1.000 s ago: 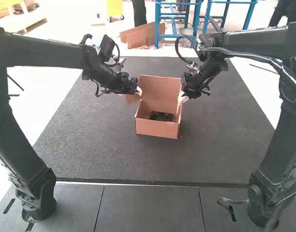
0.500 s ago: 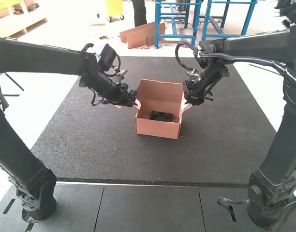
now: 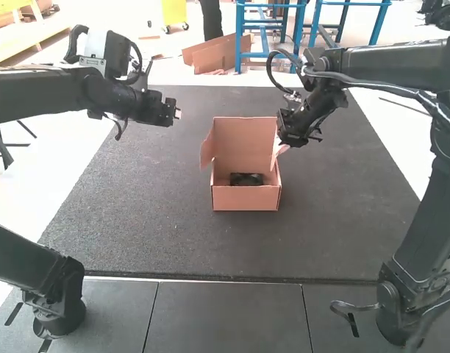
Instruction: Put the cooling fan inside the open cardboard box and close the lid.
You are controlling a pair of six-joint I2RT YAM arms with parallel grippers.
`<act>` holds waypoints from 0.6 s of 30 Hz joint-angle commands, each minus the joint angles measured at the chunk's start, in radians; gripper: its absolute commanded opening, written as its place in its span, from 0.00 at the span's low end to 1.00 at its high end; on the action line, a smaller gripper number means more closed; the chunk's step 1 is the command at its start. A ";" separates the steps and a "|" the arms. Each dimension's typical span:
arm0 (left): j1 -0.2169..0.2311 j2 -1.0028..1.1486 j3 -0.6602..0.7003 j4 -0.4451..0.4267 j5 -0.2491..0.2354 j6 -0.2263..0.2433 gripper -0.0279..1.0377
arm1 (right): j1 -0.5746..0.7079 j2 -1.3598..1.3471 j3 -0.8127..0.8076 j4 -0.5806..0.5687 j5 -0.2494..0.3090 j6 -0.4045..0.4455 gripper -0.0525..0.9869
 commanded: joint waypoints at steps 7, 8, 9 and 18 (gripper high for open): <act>-0.040 0.031 -0.040 0.061 -0.038 0.030 0.94 | -0.011 -0.028 0.055 0.059 0.016 0.010 0.04; -0.049 0.036 -0.040 0.068 -0.038 0.030 0.94 | -0.011 -0.028 0.056 0.059 0.016 0.010 0.04; -0.058 0.043 -0.040 0.077 -0.038 0.030 0.94 | -0.011 -0.028 0.058 0.062 0.016 0.010 0.04; -0.109 0.140 -0.021 0.148 -0.038 0.027 0.94 | -0.011 -0.028 0.065 0.085 0.012 0.009 0.04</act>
